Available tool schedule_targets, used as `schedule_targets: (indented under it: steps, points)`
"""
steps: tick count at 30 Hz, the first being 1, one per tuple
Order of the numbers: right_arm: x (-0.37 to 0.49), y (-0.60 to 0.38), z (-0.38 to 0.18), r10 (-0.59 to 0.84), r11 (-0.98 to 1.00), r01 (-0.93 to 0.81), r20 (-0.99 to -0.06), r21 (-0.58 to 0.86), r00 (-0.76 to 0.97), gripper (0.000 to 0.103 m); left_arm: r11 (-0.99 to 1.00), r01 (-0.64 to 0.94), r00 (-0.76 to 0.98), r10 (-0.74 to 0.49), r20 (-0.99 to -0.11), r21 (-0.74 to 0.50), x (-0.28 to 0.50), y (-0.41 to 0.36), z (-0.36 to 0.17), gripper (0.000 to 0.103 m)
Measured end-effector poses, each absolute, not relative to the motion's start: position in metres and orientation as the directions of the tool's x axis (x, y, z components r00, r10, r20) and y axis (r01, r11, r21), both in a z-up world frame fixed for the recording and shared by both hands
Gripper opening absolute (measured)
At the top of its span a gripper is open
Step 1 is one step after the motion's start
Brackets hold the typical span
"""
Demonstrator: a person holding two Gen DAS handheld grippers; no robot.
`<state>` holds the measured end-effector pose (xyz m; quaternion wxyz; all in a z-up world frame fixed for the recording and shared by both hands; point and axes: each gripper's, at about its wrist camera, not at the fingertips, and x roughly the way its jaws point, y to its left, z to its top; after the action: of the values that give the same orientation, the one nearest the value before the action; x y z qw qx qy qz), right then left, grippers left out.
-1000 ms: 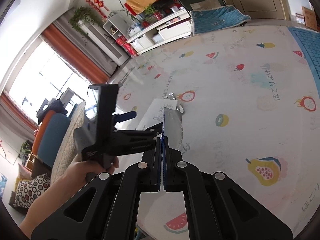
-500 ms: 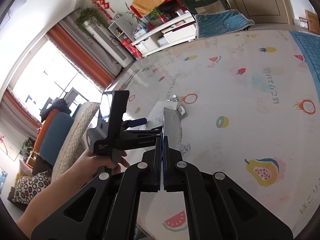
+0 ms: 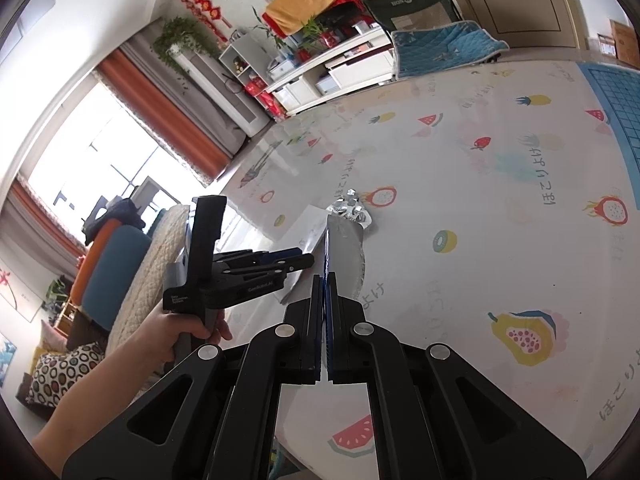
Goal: Collect trash
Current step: 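Grasp the silver foil blister pack with the left gripper while the right gripper holds the plate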
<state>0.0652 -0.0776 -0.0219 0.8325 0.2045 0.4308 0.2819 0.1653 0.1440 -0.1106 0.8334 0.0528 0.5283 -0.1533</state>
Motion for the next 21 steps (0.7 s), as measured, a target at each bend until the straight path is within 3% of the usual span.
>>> schedule_targets:
  steps: [5,6,7,8,9,11,12,21]
  points:
    - [0.066,-0.081,-0.021,0.650,0.751,-0.286,-0.591,0.596,0.478,0.003,0.951,0.308,0.456,-0.136,-0.879,0.013,0.156,0.151,-0.095,0.018]
    - [0.067,-0.081,-0.020,0.650,0.751,-0.287,-0.590,0.594,0.479,0.003,0.945,0.327,0.470,-0.142,-0.871,0.023,0.157,0.146,-0.089,0.031]
    - [0.067,-0.080,-0.020,0.649,0.752,-0.288,-0.591,0.593,0.479,0.003,0.941,0.337,0.480,-0.143,-0.865,0.032,0.158,0.139,-0.085,0.066]
    - [0.067,-0.080,-0.020,0.649,0.752,-0.289,-0.591,0.592,0.479,0.003,0.938,0.342,0.498,-0.128,-0.857,0.059,0.160,0.129,-0.081,0.082]
    - [0.068,-0.080,-0.019,0.649,0.752,-0.290,-0.590,0.592,0.480,0.003,0.931,0.355,0.522,-0.124,-0.844,0.083,0.161,0.119,-0.078,0.090]
    - [0.069,-0.081,-0.019,0.651,0.751,-0.292,-0.589,0.592,0.480,0.003,0.920,0.378,0.545,-0.131,-0.828,0.103,0.167,0.098,-0.076,0.091]
    - [0.069,-0.082,-0.019,0.650,0.752,-0.293,-0.589,0.590,0.480,0.003,0.919,0.380,0.538,-0.131,-0.833,0.101,0.173,0.089,-0.078,0.097]
    - [0.077,-0.102,-0.024,0.638,0.761,-0.280,-0.595,0.585,0.489,0.004,0.949,0.294,0.457,-0.037,-0.889,0.112,0.233,0.062,-0.114,0.096]
